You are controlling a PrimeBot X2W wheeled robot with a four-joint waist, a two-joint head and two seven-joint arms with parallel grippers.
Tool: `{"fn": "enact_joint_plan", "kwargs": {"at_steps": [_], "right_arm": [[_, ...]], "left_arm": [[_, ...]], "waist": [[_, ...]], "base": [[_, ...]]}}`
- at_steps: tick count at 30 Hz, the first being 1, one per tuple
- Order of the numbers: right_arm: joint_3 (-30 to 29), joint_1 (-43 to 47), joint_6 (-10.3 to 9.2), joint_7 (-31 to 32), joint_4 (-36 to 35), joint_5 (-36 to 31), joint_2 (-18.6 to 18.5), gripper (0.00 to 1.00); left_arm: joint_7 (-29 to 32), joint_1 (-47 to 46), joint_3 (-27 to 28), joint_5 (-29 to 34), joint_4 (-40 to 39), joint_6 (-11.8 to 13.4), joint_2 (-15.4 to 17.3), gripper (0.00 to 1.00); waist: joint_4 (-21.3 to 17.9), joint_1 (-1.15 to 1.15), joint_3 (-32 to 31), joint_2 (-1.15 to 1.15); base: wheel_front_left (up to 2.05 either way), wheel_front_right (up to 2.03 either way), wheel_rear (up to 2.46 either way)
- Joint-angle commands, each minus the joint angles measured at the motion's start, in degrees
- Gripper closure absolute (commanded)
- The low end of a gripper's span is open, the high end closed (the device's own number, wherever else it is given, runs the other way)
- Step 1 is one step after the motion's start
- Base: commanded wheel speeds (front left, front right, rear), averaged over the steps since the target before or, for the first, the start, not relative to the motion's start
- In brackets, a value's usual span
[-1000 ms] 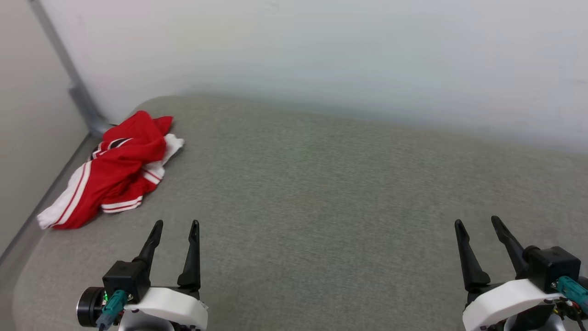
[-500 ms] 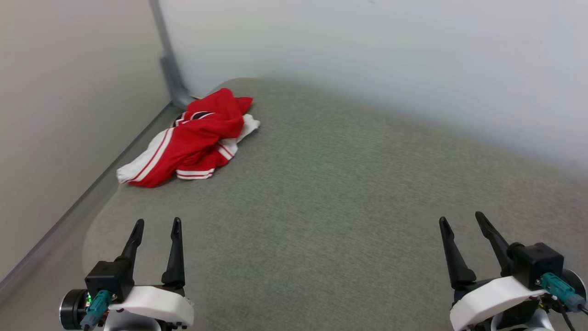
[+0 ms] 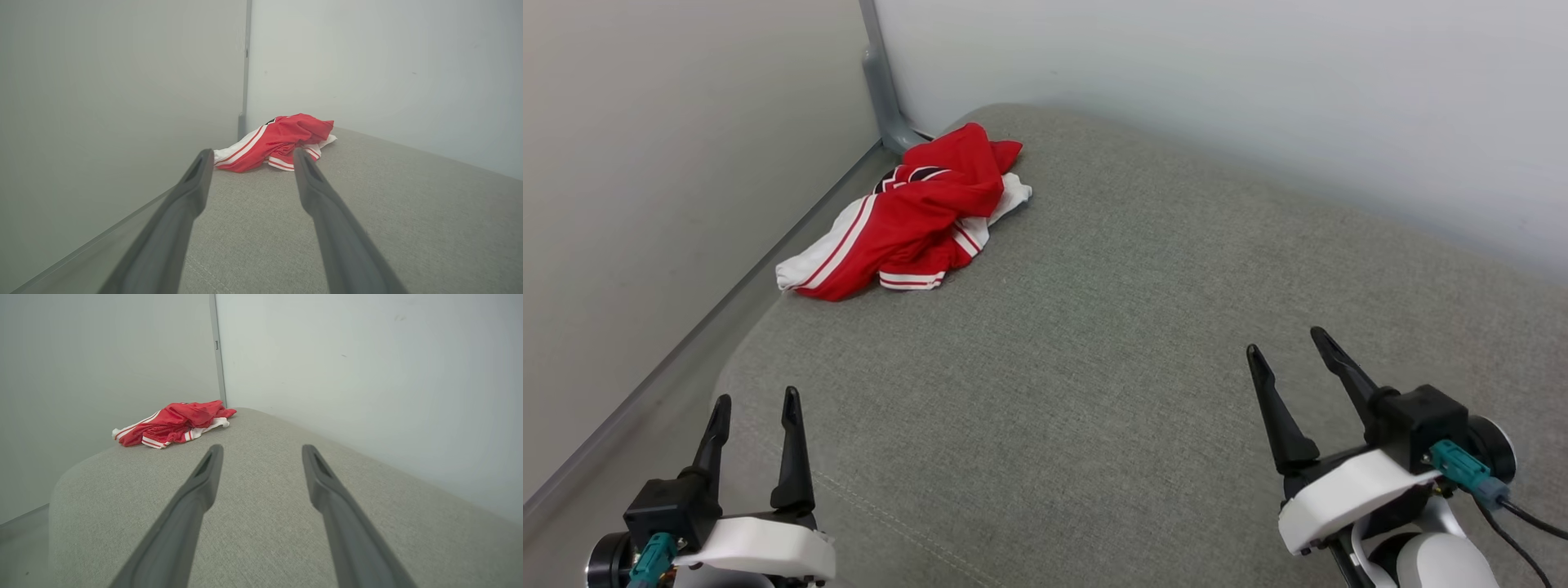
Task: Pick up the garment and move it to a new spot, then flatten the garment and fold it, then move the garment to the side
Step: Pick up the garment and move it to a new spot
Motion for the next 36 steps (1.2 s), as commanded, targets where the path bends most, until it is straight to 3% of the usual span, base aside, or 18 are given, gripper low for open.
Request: {"fn": "enact_joint_plan", "kwargs": {"at_steps": [1,13,19,22,30,36], "right_arm": [[0.4,-1.01,-0.04,0.14,0.12,-0.24,-0.51,0.0],[0.44,-3.6,-0.04,0.38,0.5,-0.14,-1.71,0.0],[-3.95,-2.12,-0.04,1.98,-3.4,-1.97,-2.09,0.0],[-4.06,-3.09,-0.03,3.54,-6.01,-2.61,-2.59,0.0],[-4.66,-6.33,-0.04,6.29,-11.43,-3.62,-4.53,0.0],[-5.65,-8.33,-0.04,7.35,-14.78,-4.19,-5.63,0.0]], "left_arm": [[-0.16,0.54,0.29,-0.23,-0.45,0.41,-0.11,0.0],[-0.16,-1.18,-1.49,0.25,-1.29,1.36,-0.16,0.0],[-0.15,-9.16,-3.05,-0.32,3.27,-0.05,0.03,0.0],[-0.14,-13.85,-2.49,-2.21,5.99,-0.62,0.94,0.0],[2.63,-27.69,-1.44,-7.42,13.74,-1.39,5.66,0.0],[13.31,-40.46,-2.21,-12.75,18.47,-1.49,11.62,0.0]], "waist": [[0.15,-0.01,0.4,0.0],[0.28,-0.01,2.36,0.0],[0.06,-0.01,5.89,0.0],[-2.06,-0.01,8.93,0.0],[-7.44,-0.01,17.13,0.0],[-10.19,-0.01,23.14,0.0]], "base": [[0.0,0.0,0.0],[0.0,0.0,0.0],[0.0,0.0,0.0],[0.0,0.0,0.0],[0.0,0.0,0.0],[0.0,0.0,0.0]]}}
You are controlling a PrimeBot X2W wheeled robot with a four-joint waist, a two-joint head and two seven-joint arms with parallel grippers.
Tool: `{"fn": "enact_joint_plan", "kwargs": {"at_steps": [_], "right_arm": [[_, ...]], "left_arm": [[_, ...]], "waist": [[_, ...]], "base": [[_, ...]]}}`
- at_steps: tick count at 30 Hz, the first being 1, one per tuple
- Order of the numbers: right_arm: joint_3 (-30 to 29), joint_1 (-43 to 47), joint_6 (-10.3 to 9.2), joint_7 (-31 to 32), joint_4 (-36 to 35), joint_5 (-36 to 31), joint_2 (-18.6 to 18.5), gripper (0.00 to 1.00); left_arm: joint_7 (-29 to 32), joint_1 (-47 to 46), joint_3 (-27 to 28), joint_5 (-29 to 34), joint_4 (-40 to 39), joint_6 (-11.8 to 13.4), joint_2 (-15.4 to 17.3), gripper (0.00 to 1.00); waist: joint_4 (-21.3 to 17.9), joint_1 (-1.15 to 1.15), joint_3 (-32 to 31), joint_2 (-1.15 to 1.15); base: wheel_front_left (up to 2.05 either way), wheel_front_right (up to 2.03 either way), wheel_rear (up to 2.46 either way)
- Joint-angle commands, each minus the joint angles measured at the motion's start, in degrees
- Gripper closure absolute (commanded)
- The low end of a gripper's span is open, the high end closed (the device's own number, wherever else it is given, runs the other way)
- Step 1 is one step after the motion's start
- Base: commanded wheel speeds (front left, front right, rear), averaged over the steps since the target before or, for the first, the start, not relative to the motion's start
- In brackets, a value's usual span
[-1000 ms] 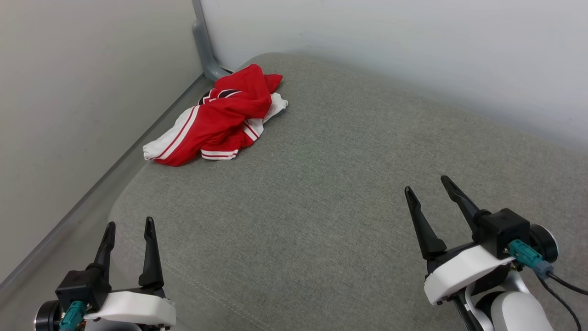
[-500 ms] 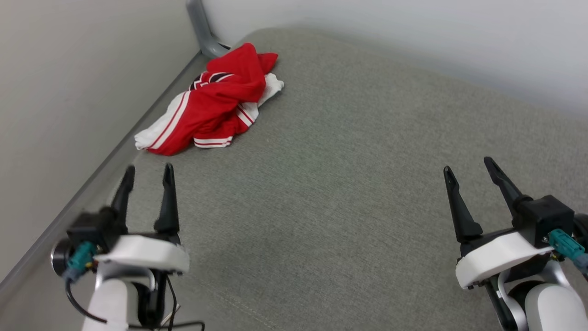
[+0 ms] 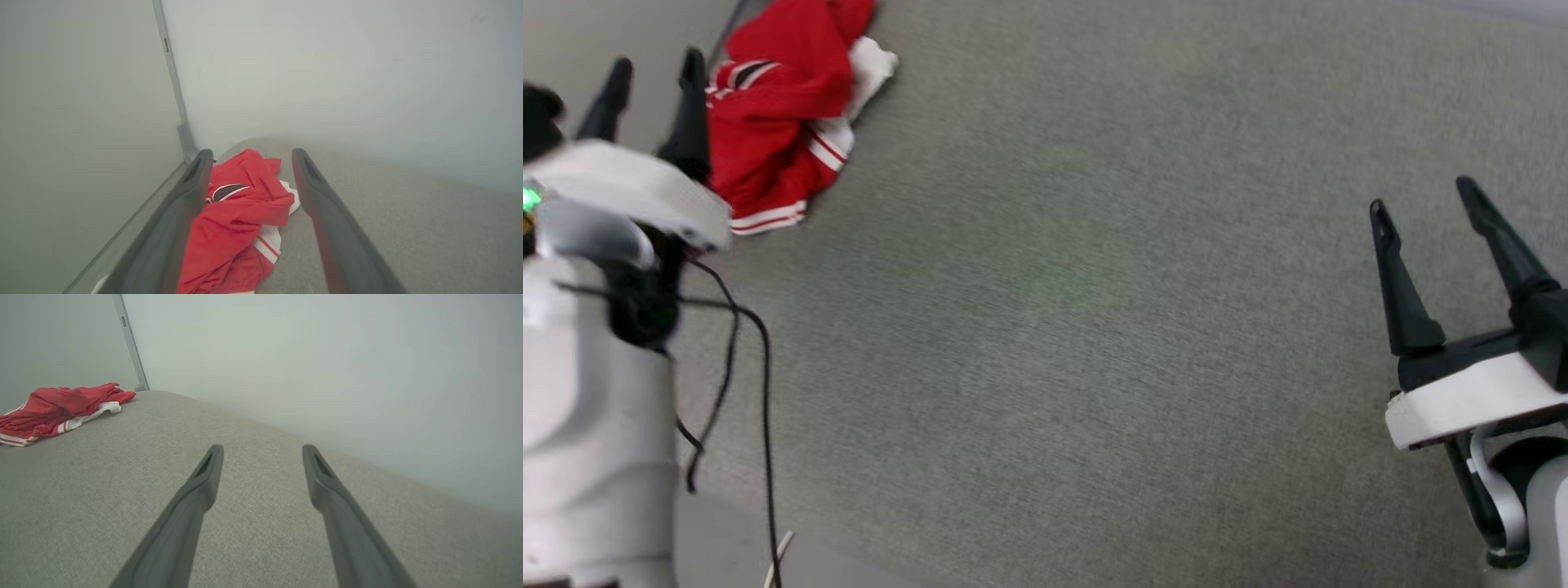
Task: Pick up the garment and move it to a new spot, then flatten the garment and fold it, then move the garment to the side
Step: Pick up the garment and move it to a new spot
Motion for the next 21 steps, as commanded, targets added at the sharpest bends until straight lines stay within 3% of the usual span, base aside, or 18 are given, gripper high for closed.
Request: {"fn": "enact_joint_plan", "kwargs": {"at_steps": [1,7,13,21], "right_arm": [[-0.04,-1.13,-0.04,0.01,-0.54,-0.26,-0.3,0.0],[0.55,-3.87,-0.04,0.37,-3.05,-0.62,-1.02,0.0],[0.76,-6.18,-0.04,0.93,-5.68,-0.71,-1.65,0.0],[0.59,-7.8,-0.04,2.14,-9.11,-1.34,-2.42,0.0]], "left_arm": [[1.05,-1.57,0.12,-0.67,0.3,-0.06,0.88,0.0],[17.17,-10.45,0.11,-6.39,5.64,-0.04,8.08,0.0],[31.8,-14.65,2.04,-12.29,10.22,0.15,12.53,0.0],[39.54,-15.96,4.4,-15.34,16.37,2.39,15.85,0.0]], "waist": [[-2.79,-0.01,3.77,0.0],[-5.4,-0.01,8.83,0.0],[-7.48,-0.01,13.26,0.0],[-9.58,-0.01,18.18,0.0]], "base": [[0.0,0.0,0.0],[0.0,0.0,0.0],[0.0,0.0,0.0],[0.0,0.0,0.0]]}}
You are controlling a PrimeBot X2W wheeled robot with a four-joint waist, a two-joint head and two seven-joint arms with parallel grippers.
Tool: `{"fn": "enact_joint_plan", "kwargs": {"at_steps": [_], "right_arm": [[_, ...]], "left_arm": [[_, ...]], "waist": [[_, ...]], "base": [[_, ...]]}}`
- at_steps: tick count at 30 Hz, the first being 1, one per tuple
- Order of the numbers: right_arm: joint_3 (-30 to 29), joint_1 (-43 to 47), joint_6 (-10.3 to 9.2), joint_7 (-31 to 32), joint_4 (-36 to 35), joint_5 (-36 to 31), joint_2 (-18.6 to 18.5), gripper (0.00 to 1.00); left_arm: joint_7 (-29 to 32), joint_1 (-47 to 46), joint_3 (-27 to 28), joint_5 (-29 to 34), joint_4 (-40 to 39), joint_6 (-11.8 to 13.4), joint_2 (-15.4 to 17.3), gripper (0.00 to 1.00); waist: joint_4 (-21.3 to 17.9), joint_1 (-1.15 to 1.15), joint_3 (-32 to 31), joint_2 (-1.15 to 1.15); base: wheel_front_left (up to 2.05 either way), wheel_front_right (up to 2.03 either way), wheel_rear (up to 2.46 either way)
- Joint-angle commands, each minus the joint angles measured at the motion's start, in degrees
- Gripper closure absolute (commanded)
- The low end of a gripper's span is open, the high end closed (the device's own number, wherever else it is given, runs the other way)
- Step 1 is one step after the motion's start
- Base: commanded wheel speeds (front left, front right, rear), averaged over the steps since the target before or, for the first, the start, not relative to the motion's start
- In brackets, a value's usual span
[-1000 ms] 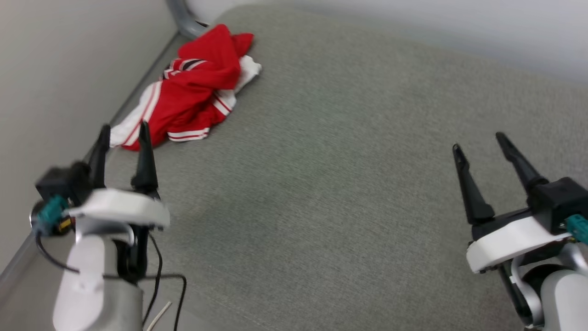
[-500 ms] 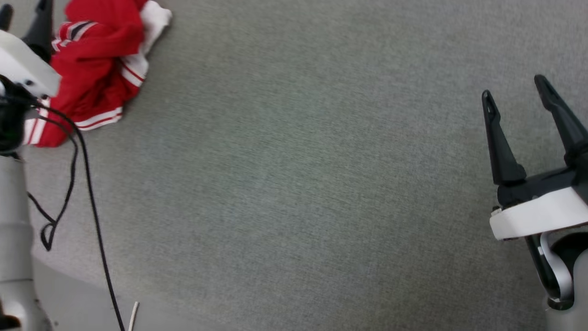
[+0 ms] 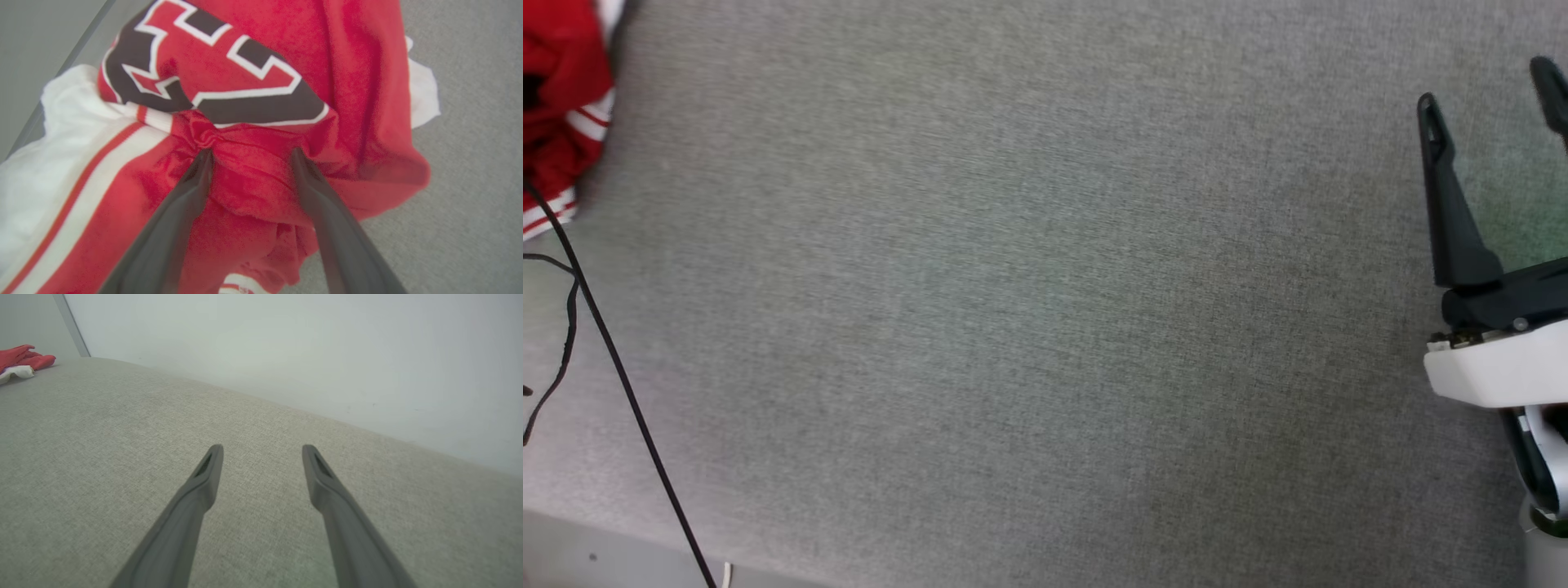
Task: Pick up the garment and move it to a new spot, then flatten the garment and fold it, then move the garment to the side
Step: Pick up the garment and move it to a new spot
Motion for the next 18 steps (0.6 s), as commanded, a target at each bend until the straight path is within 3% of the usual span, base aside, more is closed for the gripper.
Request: {"fn": "enact_joint_plan", "kwargs": {"at_steps": [1,5,6,8,12,18], "right_arm": [[-0.12,-0.97,-0.04,0.24,-0.5,-0.38,-0.33,0.0],[-0.51,-1.09,-0.04,0.86,-1.94,-0.11,-0.74,0.0],[-0.55,-1.05,-0.04,0.83,-2.06,-0.12,-0.7,0.0],[-0.66,-0.93,-0.04,0.95,-2.28,-0.17,-0.59,0.0],[-1.02,-0.05,-0.04,0.54,-1.84,-0.16,-0.14,0.0],[-1.43,2.25,-0.04,-0.66,0.68,0.28,1.18,0.0]], "left_arm": [[0.47,-0.84,0.45,-0.61,0.63,0.38,0.15,0.0],[5.1,1.13,-0.55,-1.81,7.08,0.85,-1.95,0.0],[4.89,1.42,-0.56,-2.04,7.93,0.75,-2.48,0.49],[4.39,1.94,-0.85,-2.11,9.37,0.43,-3.1,1.0],[0.72,2.3,-1.66,-1.11,10.28,-0.34,-2.92,1.0],[-13.07,0.9,-3.71,2.73,8.7,-1.5,0.09,1.0]], "waist": [[-0.85,-0.01,1.43,0.0],[-1.33,-0.01,2.63,0.0],[-1.37,-0.01,2.54,0.0],[-1.53,-0.01,2.16,0.0],[-1.58,-0.01,0.31,0.0],[-1.19,-0.01,-5.32,0.0]], "base": [[0.0,0.0,0.0],[0.0,0.0,0.0],[0.0,0.0,0.0],[0.0,0.0,0.0],[0.0,0.0,0.0],[0.0,0.0,0.0]]}}
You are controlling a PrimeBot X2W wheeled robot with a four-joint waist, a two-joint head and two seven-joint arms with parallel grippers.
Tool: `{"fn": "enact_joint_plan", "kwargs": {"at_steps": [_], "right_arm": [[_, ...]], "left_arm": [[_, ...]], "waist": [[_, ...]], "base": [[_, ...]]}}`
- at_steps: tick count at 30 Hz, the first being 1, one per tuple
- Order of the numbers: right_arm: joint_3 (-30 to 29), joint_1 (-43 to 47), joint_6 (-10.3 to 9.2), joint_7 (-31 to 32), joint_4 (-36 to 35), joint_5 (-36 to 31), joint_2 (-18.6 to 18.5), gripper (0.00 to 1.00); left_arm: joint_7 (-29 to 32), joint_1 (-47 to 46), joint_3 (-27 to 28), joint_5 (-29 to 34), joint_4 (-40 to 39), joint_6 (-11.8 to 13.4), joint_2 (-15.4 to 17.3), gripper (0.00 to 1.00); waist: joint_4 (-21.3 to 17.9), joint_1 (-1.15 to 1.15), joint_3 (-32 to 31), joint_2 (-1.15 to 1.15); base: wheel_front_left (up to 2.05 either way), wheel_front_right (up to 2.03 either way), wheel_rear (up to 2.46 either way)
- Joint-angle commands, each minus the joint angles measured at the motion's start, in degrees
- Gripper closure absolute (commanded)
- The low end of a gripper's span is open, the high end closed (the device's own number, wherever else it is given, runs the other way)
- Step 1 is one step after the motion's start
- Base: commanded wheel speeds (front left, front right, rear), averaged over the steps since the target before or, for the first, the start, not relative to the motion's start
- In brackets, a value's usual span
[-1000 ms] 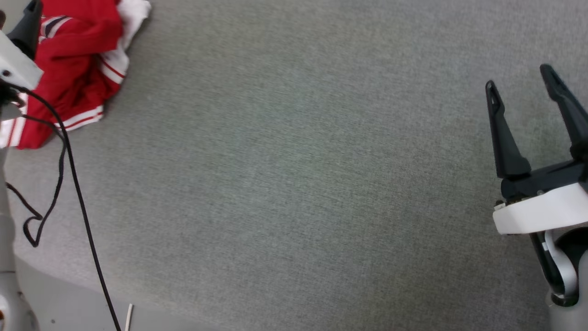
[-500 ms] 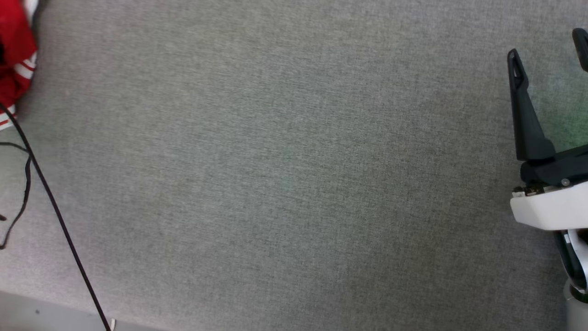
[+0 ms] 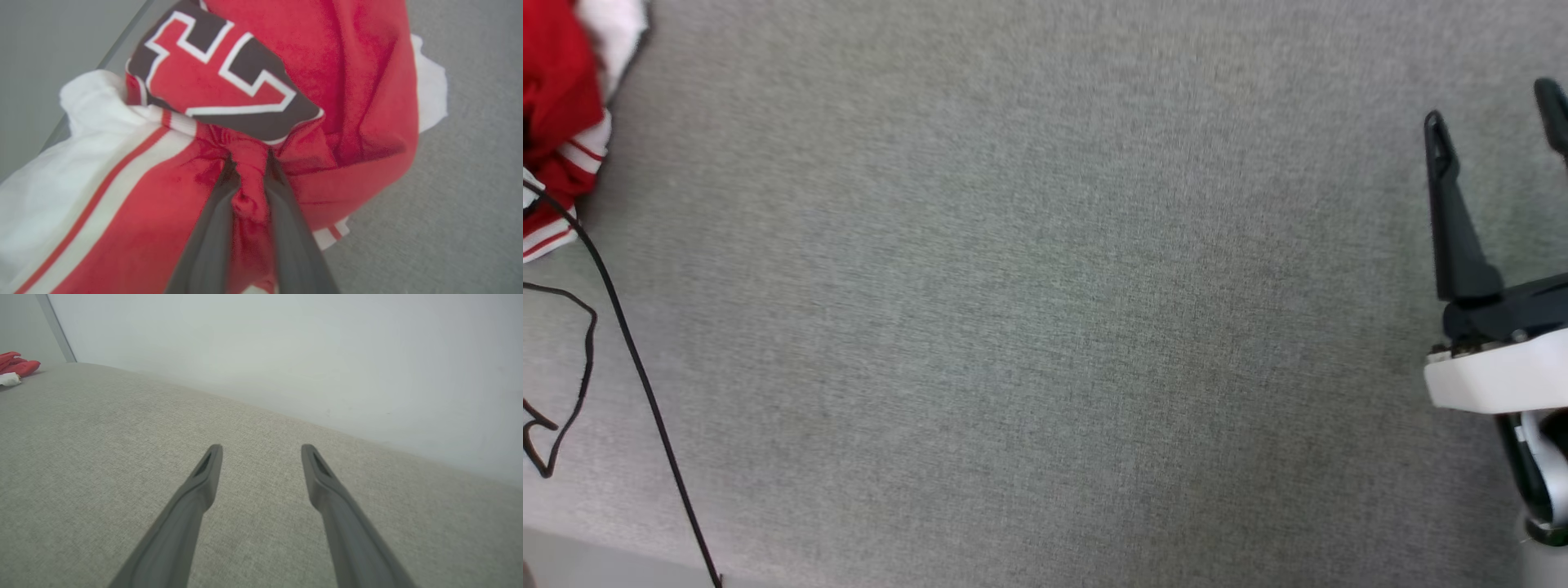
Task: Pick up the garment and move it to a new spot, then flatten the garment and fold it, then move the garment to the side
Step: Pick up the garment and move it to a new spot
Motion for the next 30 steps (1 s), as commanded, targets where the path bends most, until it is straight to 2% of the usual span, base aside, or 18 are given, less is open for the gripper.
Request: {"fn": "enact_joint_plan", "kwargs": {"at_steps": [1,9,15,18,19,25,30], "right_arm": [[0.04,0.88,-0.04,-0.62,0.71,0.34,0.52,0.0],[0.09,3.9,-0.04,-3.28,5.24,1.89,3.76,0.0],[-0.94,7.28,-0.04,-5.35,8.63,2.69,5.65,0.0],[-2.04,9.52,-0.04,-5.65,9.72,3.06,6.28,0.0],[-2.55,11.84,-0.04,-5.87,10.89,3.29,6.72,0.0],[-3.04,16.57,-0.04,-5.23,12.08,3.93,7.05,0.0],[-3.39,18.8,-0.04,-4.8,12.22,5.09,7.08,0.0]], "left_arm": [[-2.34,0.49,-0.33,0.66,0.04,-0.26,0.5,1.0],[-18.55,1.21,-4.65,4.97,-1.21,-0.75,1.05,1.0],[-26.17,2.86,-7.83,5.85,-2.74,-0.88,-1.4,1.0],[-28.5,3.98,-9.63,5.84,-4.84,-0.92,-4.11,1.0],[-29.84,6.29,-11.82,7.03,-7.14,-0.61,-6.64,1.0],[-30.69,12.28,-14.99,8.44,-13.28,0.41,-10.01,1.0],[-29.78,17.03,-17.65,9.0,-19.23,0.94,-12.7,1.0]], "waist": [[0.2,-0.01,-3.38,0.0],[-0.5,-0.01,-12.88,0.0],[-1.66,-0.01,-19.85,0.0],[-2.16,-0.01,-22.88,0.0],[-3.31,-0.01,-26.02,0.0],[-7.09,-0.01,-31.77,0.0],[-10.25,-0.01,-34.15,0.0]], "base": [[0.0,0.0,0.0],[0.0,0.0,0.0],[0.0,0.0,0.0],[0.0,0.0,0.0],[0.0,0.0,0.0],[0.0,0.0,0.0],[0.0,0.0,0.0]]}}
